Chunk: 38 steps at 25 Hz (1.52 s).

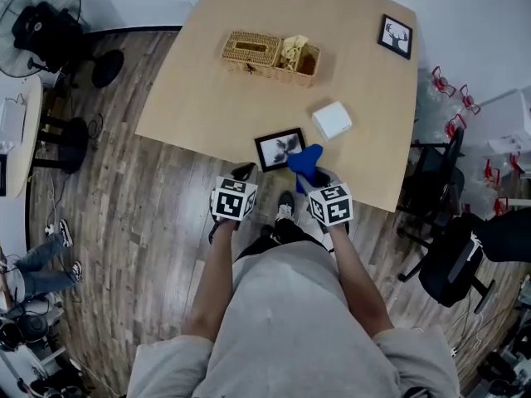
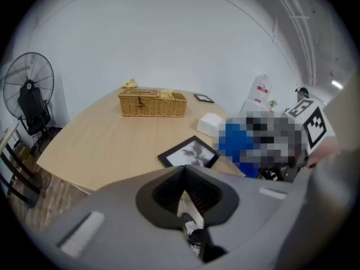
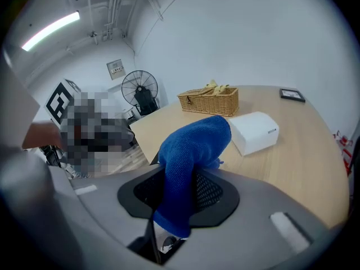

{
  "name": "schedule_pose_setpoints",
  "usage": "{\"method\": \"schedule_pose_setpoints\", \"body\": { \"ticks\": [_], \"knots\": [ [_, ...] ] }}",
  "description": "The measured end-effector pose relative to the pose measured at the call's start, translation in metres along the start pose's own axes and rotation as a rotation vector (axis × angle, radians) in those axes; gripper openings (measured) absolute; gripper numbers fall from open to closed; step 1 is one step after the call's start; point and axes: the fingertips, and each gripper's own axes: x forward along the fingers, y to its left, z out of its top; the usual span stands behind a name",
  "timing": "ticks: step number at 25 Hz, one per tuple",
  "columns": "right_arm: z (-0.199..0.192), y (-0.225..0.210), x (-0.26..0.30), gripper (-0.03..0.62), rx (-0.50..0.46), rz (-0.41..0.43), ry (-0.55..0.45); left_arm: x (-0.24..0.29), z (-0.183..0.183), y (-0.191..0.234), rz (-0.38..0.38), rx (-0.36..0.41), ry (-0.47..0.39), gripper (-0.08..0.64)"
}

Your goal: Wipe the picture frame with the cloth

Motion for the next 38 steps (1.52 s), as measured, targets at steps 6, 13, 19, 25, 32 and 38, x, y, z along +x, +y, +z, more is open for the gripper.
{"method": "schedule_pose_setpoints", "body": {
  "ticks": [6,13,19,25,32,38],
  "knots": [
    [-0.008,0.017,-0.026,0.106,0.020,-0.044,-0.037,-0.032,-0.011,-0.022,-0.033,-0.038,-0.083,0.052],
    [-0.028,0.036,-0.047,0.106,0.042,-0.073,-0.047,-0.059,-0.030,-0.039,-0.031,-0.060,-0.133,0.052],
    [-0.039,0.055,-0.056,0.106,0.033,-0.091,-0.082,-0.082,-0.042,-0.045,-0.020,-0.092,-0.196,0.052],
    [-0.050,0.062,-0.067,0.106,0.030,-0.112,-0.112,-0.086,-0.055,-0.054,-0.025,-0.079,-0.208,0.052],
    [-0.052,0.060,-0.078,0.106,0.042,-0.138,-0.138,-0.095,-0.052,-0.057,-0.028,-0.087,-0.243,0.052],
    [-0.052,0.064,-0.079,0.106,0.020,-0.123,-0.139,-0.097,-0.046,-0.062,-0.030,-0.083,-0.263,0.052]
  ]
}}
